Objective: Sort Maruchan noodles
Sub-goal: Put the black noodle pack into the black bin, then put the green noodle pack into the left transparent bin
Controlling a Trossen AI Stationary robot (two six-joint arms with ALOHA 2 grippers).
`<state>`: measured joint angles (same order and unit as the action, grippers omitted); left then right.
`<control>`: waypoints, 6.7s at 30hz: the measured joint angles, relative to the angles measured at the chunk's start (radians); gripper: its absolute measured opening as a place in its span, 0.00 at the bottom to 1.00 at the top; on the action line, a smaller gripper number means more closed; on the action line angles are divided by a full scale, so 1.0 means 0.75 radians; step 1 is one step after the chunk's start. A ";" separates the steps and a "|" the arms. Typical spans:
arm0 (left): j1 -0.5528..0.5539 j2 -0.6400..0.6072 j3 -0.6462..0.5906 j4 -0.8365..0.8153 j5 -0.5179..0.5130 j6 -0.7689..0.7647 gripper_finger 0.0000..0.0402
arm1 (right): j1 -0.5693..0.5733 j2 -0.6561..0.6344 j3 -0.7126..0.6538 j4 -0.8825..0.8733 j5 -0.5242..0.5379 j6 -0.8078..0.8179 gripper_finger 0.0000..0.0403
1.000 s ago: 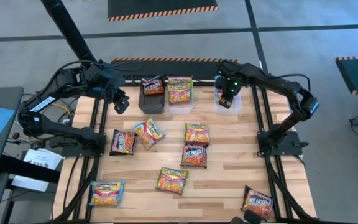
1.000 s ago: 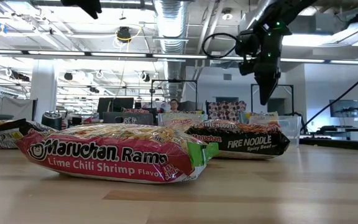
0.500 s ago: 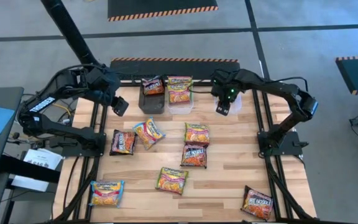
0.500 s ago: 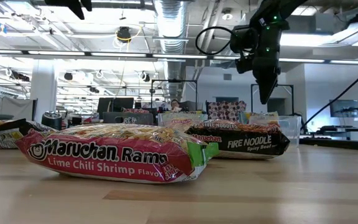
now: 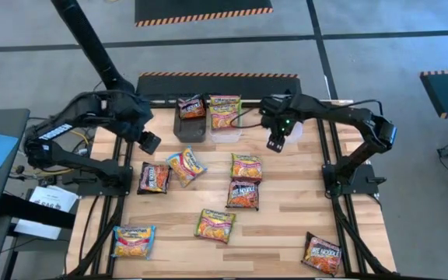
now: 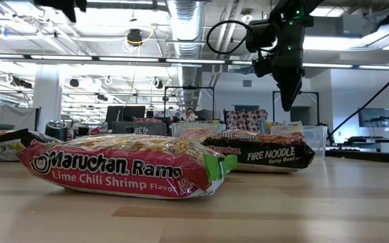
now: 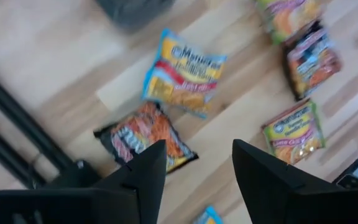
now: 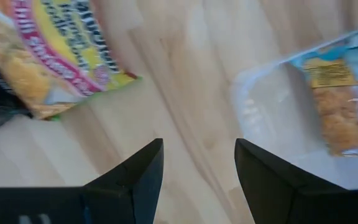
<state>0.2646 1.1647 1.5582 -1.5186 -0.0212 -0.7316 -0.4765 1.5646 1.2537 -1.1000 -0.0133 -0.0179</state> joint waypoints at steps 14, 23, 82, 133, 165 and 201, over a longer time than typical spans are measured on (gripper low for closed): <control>-0.134 0.000 -0.456 0.090 0.064 -0.092 0.45 | 0.173 0.000 0.000 0.001 -0.097 0.245 0.55; -0.269 0.000 -0.757 0.303 0.063 -0.229 0.45 | 0.303 0.000 0.000 0.001 -0.097 0.446 0.55; -0.557 -0.076 -1.092 0.744 -0.010 -0.536 0.00 | 0.649 0.001 0.000 0.203 -0.047 0.666 0.55; 0.196 -0.065 -0.606 1.267 -0.735 1.535 0.00 | 0.183 0.001 -0.001 0.432 -0.007 0.637 0.55; 0.531 0.580 -0.605 1.837 -0.401 2.050 0.00 | 0.021 0.001 -0.001 0.428 -0.018 0.535 0.55; 0.607 0.232 -0.605 1.428 0.523 0.779 0.00 | -0.049 0.001 -0.001 0.597 -0.521 0.289 0.58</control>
<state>0.7195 1.3384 1.1042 -0.4475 0.3708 -0.1475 -0.5133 1.5650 1.2533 -0.6524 -0.4037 0.1987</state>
